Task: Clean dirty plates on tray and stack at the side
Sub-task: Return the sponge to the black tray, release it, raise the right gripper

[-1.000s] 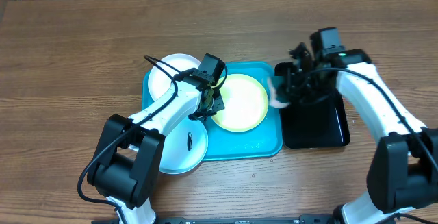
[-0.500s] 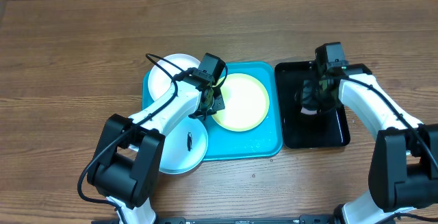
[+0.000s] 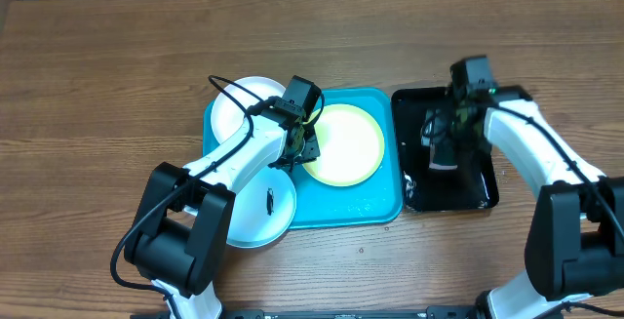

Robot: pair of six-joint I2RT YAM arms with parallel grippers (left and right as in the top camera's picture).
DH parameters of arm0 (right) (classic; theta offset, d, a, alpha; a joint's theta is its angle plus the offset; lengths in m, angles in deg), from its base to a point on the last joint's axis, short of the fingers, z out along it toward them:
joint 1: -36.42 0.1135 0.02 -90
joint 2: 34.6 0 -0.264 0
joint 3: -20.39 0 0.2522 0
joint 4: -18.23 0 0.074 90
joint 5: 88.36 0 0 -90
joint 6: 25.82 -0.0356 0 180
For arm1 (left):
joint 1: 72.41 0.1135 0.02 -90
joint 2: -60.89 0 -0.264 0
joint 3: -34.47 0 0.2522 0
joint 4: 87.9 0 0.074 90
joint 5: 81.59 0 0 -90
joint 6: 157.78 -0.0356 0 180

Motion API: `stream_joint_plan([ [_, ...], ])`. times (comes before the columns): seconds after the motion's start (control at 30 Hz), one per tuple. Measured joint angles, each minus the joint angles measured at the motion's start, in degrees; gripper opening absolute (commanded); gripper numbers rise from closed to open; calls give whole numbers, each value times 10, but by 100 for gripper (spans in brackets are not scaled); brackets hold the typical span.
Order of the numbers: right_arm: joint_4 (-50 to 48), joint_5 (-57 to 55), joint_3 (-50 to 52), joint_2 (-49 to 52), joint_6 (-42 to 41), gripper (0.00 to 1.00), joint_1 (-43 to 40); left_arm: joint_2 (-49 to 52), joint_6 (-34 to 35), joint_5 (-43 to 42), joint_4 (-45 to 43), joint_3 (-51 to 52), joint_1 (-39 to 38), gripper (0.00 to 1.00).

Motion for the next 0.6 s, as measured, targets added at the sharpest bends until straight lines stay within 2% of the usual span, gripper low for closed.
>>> stream_joint_plan([
  [0.1,11,0,-39,0,-10,89,-20,0,0,0,-2,1,0,34],
  [0.2,12,0,-49,0,-26,100,-53,0,-2,0,-6,2,-1,27],
  [0.47,18,-1,-49,0,-45,100,-136,0,-6,0,-16,8,-2,26],
  [0.5,19,0,-49,0,-47,100,-140,0,-6,0,-17,8,-2,23],
  [0.57,19,0,-49,0,-48,100,-143,2,-5,0,-20,8,-2,7],
  [0.6,19,0,-49,0,-49,100,-143,3,-11,0,-20,8,-2,4],
])
